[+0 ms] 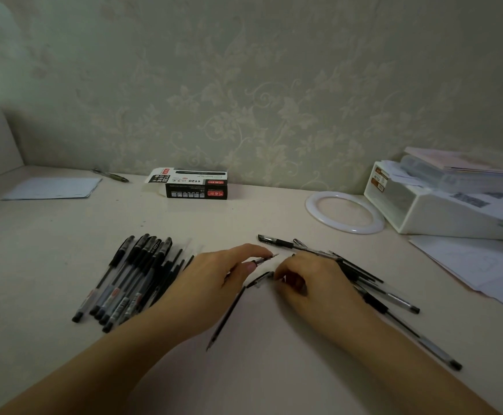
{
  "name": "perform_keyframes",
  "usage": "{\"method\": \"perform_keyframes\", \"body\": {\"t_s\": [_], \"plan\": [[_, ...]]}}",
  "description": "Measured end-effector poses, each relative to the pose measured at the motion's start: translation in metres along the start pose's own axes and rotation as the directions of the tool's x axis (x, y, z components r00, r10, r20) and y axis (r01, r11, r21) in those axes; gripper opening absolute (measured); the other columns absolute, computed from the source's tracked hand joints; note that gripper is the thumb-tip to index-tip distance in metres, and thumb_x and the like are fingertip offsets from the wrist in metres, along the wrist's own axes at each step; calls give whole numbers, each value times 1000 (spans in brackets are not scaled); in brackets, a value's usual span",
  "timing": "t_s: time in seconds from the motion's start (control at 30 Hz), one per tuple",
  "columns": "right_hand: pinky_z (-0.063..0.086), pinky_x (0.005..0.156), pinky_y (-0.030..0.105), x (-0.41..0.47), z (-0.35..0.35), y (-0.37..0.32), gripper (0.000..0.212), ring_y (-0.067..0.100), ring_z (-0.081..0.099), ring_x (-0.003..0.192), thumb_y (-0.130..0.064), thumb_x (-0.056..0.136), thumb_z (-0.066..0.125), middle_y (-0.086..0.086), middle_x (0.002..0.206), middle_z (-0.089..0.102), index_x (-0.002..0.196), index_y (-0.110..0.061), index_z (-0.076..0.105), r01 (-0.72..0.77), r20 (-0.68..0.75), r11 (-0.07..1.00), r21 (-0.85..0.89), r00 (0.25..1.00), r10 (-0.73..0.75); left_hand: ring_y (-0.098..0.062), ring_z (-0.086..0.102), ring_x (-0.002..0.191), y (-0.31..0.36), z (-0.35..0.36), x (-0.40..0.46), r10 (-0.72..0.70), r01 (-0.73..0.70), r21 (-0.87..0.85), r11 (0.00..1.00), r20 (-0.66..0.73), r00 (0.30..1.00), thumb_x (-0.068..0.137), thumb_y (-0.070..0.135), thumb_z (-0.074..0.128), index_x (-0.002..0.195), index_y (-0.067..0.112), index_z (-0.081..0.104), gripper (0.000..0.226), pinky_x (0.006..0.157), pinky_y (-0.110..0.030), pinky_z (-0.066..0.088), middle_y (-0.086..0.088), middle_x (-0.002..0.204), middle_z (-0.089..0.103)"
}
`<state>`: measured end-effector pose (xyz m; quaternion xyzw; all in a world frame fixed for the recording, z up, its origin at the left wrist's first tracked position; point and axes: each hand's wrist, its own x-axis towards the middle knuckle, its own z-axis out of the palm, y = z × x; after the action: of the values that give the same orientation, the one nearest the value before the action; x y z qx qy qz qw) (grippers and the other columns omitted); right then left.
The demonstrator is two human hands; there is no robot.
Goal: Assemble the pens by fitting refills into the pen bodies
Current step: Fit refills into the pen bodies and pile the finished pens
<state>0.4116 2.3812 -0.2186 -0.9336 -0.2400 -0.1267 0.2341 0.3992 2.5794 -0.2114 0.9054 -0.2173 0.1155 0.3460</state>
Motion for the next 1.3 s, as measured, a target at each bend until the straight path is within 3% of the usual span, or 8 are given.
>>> {"method": "perform_keyframes", "body": {"t_s": [0.17, 0.3, 0.53, 0.7, 0.8, 0.93, 1.1, 1.3], "plan": [[41, 67, 6, 2, -4, -5, 10, 2, 60, 71, -27, 89, 67, -12, 83, 66, 95, -22, 74, -10, -187, 987, 158, 982, 40, 14, 53, 61, 7, 0, 0, 47, -49, -32, 998, -60, 997, 100, 23, 43, 125, 40, 57, 33, 58, -1, 37, 46, 74, 52], [50, 67, 12, 3, -5, -17, 10, 3, 70, 76, -29, 88, 69, -12, 81, 75, 90, -30, 79, -153, -14, 716, 681, 975, 221, 12, 56, 68, 10, 1, -1, 137, -148, -84, 985, -129, 982, 100, 19, 44, 125, 40, 58, 35, 61, 0, 37, 41, 79, 56], [52, 78, 26, 2, -2, -18, 14, 11, 72, 88, -30, 89, 67, -4, 96, 77, 99, -29, 78, -280, 148, 459, 843, 941, 304, 9, 58, 81, 8, 3, 0, 191, -199, -68, 978, -111, 975, 100, 21, 46, 133, 41, 52, 39, 70, -2, 40, 43, 86, 55], [53, 74, 25, 12, -19, -7, 16, 15, 71, 86, -21, 100, 53, -1, 94, 77, 99, -13, 66, -109, -102, 354, 929, 844, 527, 8, 54, 63, 4, -1, 1, 102, -104, -5, 995, -133, 986, 98, 35, 41, 136, 42, 41, 40, 58, -5, 39, 17, 71, 57], [50, 69, 20, 12, -40, 10, 13, 3, 67, 74, -24, 100, 53, -8, 82, 72, 93, -22, 64, -17, -431, 643, 766, 728, 533, 9, 54, 62, -5, -7, 3, -2, 19, 86, 996, -187, 982, 95, 40, 45, 126, 37, 47, 31, 51, -10, 37, 16, 71, 55], [49, 65, 24, 6, -40, 29, 7, 5, 60, 71, -25, 92, 66, -12, 78, 66, 89, -26, 72, -214, -448, 949, 233, 842, 300, 0, 54, 61, -15, -16, 3, -138, 199, 232, 952, -256, 957, 90, 37, 59, 85, 35, 55, 6, 52, -12, 33, 14, 70, 58], [47, 75, 37, 2, -31, 37, 18, 22, 57, 79, -21, 96, 57, 0, 87, 61, 94, -19, 75, -338, -280, 922, -189, 919, 279, -3, 55, 61, -14, -12, -1, -178, 214, 261, 941, -156, 972, 81, 53, 62, 70, 32, 53, 25, 53, -17, 39, 11, 67, 58], [45, 78, 37, 1, -32, 34, 28, 24, 55, 88, -26, 101, 47, 1, 94, 59, 95, -18, 73, -380, -207, 848, -370, 923, 324, -2, 53, 62, -8, -9, -5, -240, 212, 335, 918, 44, 970, 76, 61, 62, 78, 34, 52, 28, 53, -14, 35, 11, 71, 57]]}}
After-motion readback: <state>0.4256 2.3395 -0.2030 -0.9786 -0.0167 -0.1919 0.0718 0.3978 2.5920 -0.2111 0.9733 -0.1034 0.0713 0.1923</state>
